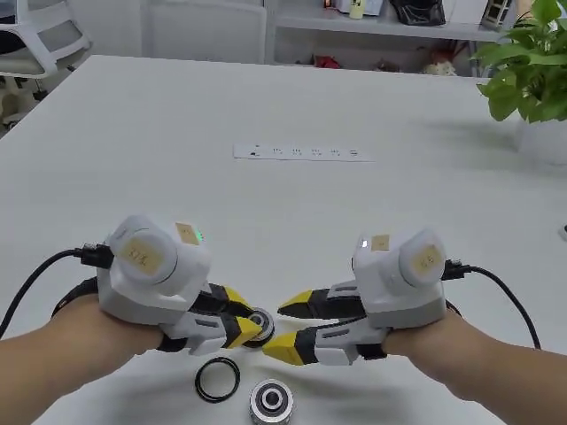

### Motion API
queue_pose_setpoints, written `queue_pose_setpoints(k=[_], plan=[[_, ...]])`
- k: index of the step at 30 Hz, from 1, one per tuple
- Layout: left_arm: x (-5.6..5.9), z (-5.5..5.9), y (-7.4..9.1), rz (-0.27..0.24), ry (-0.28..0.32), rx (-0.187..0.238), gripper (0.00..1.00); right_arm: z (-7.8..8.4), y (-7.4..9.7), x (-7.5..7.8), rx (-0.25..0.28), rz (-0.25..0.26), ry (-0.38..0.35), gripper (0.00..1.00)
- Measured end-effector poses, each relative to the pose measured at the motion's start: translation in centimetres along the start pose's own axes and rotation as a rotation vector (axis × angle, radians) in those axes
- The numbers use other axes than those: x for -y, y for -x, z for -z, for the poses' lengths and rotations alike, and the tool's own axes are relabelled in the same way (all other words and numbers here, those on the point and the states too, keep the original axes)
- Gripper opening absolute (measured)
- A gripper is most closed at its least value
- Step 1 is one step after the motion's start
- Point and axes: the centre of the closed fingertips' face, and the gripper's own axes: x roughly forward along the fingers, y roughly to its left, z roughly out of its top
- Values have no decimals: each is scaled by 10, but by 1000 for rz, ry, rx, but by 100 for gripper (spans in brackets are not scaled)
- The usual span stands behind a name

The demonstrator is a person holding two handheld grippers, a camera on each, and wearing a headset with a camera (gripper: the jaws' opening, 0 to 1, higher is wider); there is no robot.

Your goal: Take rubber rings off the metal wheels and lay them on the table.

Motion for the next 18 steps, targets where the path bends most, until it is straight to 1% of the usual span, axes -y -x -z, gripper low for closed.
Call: queue_pose_setpoints(k=[6, 18], plan=[[0, 0, 0, -9, -5, 1, 14, -1, -1, -1, 1, 1, 1, 31], [1, 0, -1, -31, 8, 1, 14, 0, -3, -1, 4, 8, -12, 29]])
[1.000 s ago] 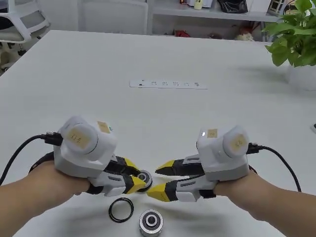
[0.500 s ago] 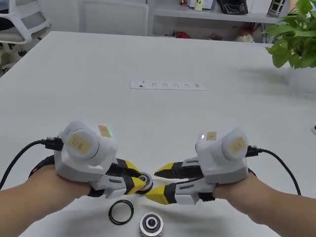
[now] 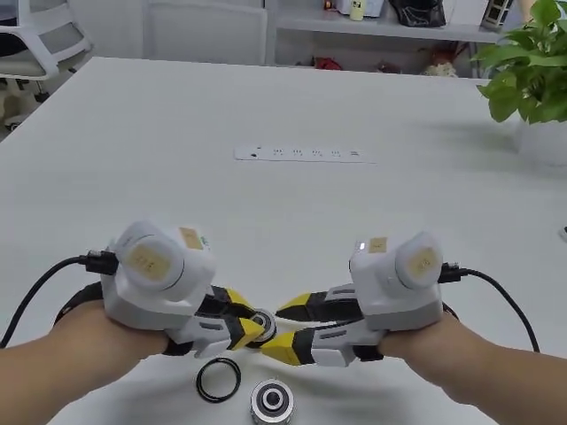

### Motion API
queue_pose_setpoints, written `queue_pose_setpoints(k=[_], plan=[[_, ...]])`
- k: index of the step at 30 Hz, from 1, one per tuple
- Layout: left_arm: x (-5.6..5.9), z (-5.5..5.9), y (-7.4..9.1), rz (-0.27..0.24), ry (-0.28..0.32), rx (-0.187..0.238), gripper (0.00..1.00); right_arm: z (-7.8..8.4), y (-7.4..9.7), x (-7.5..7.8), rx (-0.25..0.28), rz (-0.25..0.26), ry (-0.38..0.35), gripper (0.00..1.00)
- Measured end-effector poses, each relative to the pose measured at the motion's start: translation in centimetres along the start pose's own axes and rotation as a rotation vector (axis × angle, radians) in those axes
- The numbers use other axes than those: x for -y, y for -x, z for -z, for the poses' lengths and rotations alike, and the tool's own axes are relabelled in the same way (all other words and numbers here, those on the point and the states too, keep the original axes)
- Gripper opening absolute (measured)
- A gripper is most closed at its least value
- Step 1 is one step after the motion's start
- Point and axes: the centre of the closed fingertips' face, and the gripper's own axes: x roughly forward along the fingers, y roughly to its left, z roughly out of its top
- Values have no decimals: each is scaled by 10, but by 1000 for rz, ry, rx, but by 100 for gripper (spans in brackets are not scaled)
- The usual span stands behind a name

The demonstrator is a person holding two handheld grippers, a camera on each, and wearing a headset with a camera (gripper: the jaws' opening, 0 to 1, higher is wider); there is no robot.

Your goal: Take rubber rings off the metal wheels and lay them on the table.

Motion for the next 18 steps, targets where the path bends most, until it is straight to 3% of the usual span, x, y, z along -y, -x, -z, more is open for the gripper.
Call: queue_pose_setpoints(k=[18], plan=[[1, -1, -2, -9, 6, 8, 14, 6, -6, 2, -2, 9, -35, 25]])
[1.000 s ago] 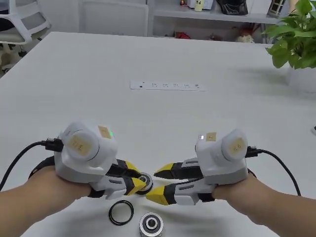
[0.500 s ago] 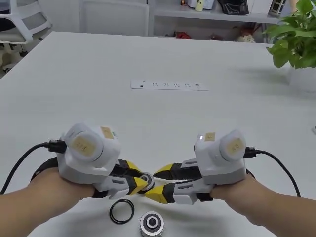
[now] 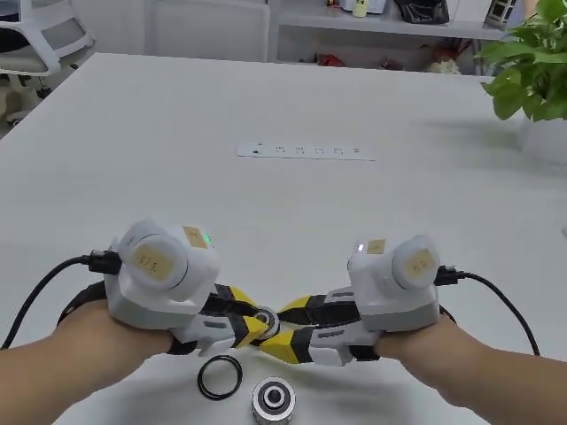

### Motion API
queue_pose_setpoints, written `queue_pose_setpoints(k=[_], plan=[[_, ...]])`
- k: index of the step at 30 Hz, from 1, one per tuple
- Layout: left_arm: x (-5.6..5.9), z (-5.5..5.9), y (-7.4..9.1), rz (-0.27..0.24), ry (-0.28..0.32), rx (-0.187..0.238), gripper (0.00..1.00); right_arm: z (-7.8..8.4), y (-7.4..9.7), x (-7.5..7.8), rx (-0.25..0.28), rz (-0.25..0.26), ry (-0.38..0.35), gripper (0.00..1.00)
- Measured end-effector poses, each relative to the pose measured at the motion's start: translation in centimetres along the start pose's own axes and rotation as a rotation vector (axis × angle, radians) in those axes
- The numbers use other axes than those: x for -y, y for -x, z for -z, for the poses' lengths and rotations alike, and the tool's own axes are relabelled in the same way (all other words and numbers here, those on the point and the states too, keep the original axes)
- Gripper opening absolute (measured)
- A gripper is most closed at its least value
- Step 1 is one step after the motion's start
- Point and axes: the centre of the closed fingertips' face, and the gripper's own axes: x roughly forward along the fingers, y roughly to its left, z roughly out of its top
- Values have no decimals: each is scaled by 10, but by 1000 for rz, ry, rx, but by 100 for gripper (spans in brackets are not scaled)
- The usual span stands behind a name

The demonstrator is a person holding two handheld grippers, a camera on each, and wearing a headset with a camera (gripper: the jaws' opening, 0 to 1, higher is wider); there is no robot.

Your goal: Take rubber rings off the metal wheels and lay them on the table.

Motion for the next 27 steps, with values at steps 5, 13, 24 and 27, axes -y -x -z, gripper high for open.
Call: queue_pose_setpoints(k=[5, 13, 24, 27], plan=[[0, 0, 0, -3, -1, -2, 13, -1, -1, 1, 5, 12, 2, 25], [0, 0, 0, -5, 1, -1, 13, -2, -1, 3, 14, 18, -8, 23], [1, 0, 0, -5, -2, -1, 13, 0, 1, 2, 5, 20, 13, 21], [1, 0, 0, -4, -1, 0, 13, 0, 2, 3, 1, 20, 20, 21]])
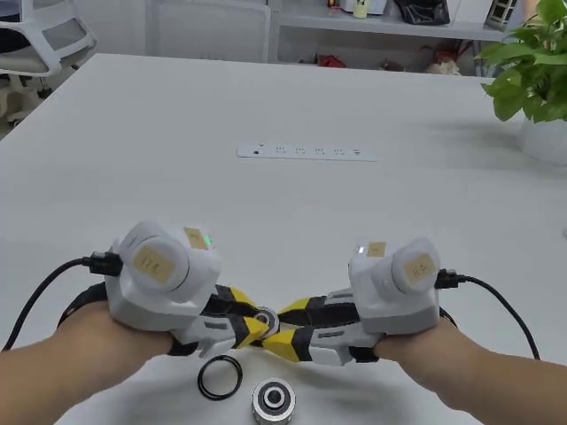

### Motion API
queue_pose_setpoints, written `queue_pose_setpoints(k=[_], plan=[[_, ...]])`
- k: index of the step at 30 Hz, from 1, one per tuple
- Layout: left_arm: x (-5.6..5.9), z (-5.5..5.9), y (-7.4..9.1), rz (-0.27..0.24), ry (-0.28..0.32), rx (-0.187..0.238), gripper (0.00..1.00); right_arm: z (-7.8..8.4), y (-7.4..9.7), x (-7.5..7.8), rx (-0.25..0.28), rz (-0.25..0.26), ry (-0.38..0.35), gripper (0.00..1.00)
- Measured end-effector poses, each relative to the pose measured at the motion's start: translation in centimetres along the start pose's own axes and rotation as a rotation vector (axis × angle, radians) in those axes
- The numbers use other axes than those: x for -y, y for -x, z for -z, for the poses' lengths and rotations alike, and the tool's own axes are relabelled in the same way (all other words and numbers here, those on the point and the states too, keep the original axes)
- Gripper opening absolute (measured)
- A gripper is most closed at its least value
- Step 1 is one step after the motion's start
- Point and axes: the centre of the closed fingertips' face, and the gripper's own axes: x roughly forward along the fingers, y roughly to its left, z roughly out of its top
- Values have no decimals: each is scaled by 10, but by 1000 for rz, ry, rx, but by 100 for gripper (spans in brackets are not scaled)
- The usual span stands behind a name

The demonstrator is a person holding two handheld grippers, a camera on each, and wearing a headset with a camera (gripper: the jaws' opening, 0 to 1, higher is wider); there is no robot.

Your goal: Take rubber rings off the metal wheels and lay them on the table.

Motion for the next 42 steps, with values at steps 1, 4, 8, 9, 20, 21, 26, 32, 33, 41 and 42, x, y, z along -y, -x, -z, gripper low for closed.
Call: queue_pose_setpoints(k=[1, 4, 8, 9, 20, 21, 26, 32, 33, 41, 42], plan=[[0, 0, 0, 0, 0, 0, 13, 0, 0, 0, 0, 0, 1, 20], [0, 0, 0, -1, 1, 0, 13, 1, 0, 0, -2, 0, 3, 20], [0, 0, 0, -2, 1, -1, 13, 1, 1, 0, -6, 1, 10, 19], [0, 0, 0, -3, 1, -1, 13, 1, 2, 0, -8, 1, 13, 18], [1, 1, 0, -8, 0, -1, 13, 2, 3, 0, -19, 4, 16, 15], [1, 1, 0, -9, 0, -1, 13, 3, 4, 0, -19, 4, 13, 14], [1, 0, 0, -9, 1, 0, 13, 3, 4, 0, -19, 1, 7, 12], [1, 0, 0, -9, 3, 4, 13, 4, 6, 0, -17, -4, -2, 9], [1, 0, 0, -9, 3, 5, 13, 4, 6, 0, -17, -5, -4, 9], [0, 1, 0, -9, 7, 10, 13, 5, 7, 0, -17, -11, -19, 5], [0, 1, 0, -9, 7, 10, 13, 5, 7, 0, -17, -11, -20, 5]])
